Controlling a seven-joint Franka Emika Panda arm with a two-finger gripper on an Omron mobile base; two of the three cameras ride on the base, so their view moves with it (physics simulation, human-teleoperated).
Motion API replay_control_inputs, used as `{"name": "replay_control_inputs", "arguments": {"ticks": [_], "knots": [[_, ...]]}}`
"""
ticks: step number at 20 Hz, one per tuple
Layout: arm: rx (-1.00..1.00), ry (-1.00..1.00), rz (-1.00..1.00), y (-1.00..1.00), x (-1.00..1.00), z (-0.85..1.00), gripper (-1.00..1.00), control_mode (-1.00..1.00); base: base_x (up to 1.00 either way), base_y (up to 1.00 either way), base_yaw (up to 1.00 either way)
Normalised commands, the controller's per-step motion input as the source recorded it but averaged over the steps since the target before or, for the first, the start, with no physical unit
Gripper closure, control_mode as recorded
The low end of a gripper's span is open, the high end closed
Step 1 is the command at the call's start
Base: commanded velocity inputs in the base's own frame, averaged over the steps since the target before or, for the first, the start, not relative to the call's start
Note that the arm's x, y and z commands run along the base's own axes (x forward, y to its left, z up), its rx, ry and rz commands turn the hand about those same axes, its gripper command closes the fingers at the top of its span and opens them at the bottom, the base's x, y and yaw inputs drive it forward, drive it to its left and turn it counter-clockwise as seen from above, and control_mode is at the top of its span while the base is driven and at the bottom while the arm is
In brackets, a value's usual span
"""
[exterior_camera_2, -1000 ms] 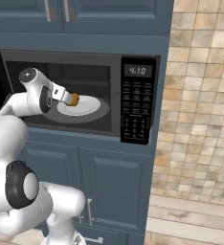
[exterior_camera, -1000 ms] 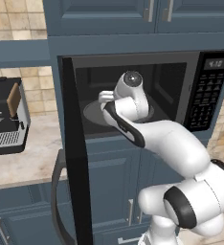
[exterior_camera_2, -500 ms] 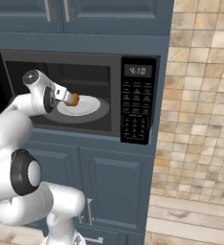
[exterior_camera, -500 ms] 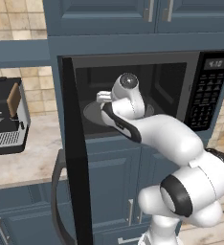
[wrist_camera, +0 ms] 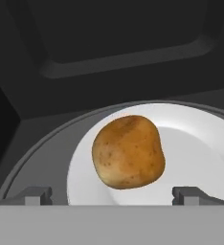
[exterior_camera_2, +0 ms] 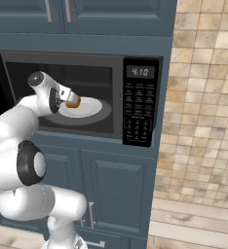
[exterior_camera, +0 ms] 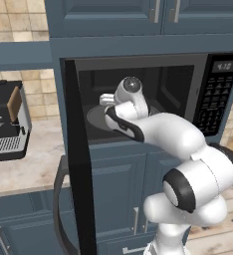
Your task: Retrieve the reheated potato from the microwave, then place the potato, cheese, and condiment on the cutting board.
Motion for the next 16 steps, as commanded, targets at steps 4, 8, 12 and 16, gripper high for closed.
{"name": "replay_control_inputs", "arguments": {"ticks": [4,8,12,16], "knots": [[-0.02,0.0,0.0,0.0,0.19,-0.03,-1.0,-1.0,0.0,0.0,0.0],[-0.01,0.0,0.0,0.0,0.14,-0.05,-1.0,-1.0,0.0,0.0,0.0],[-0.02,0.0,0.0,0.0,0.02,-0.06,-1.0,-1.0,0.0,0.0,0.0],[-0.01,0.0,0.0,0.0,0.0,-0.11,-1.0,-1.0,0.0,0.0,0.0]]}}
